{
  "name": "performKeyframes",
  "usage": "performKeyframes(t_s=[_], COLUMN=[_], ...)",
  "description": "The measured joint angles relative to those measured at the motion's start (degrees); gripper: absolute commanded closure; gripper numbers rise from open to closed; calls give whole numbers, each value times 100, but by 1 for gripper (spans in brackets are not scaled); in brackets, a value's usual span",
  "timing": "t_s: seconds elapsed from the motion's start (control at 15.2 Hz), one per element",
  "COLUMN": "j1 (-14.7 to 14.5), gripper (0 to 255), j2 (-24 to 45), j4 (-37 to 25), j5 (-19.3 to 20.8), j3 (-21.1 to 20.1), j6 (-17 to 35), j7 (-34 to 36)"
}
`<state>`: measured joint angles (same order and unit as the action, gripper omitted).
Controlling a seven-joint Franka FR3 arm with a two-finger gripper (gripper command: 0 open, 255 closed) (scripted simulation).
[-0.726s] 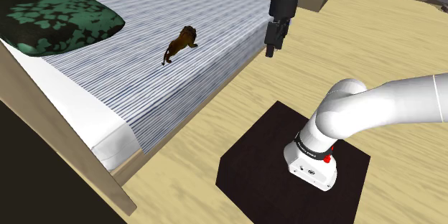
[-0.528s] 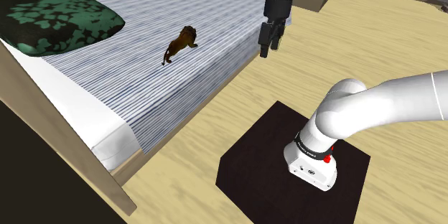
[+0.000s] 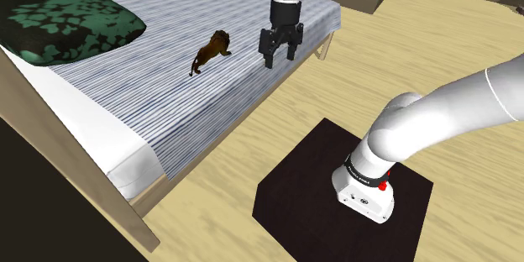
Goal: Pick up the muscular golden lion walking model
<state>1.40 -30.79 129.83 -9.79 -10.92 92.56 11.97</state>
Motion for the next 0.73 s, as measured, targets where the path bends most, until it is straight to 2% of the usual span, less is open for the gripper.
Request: performKeyframes(t_s=[0.4,0.73], j1=[218,310], gripper=[0,0], j2=[1349,2452], j4=[-922,-1845], j5=[188,581], j3=[-537,-838], j6=[561,774], j7=[1330,2487])
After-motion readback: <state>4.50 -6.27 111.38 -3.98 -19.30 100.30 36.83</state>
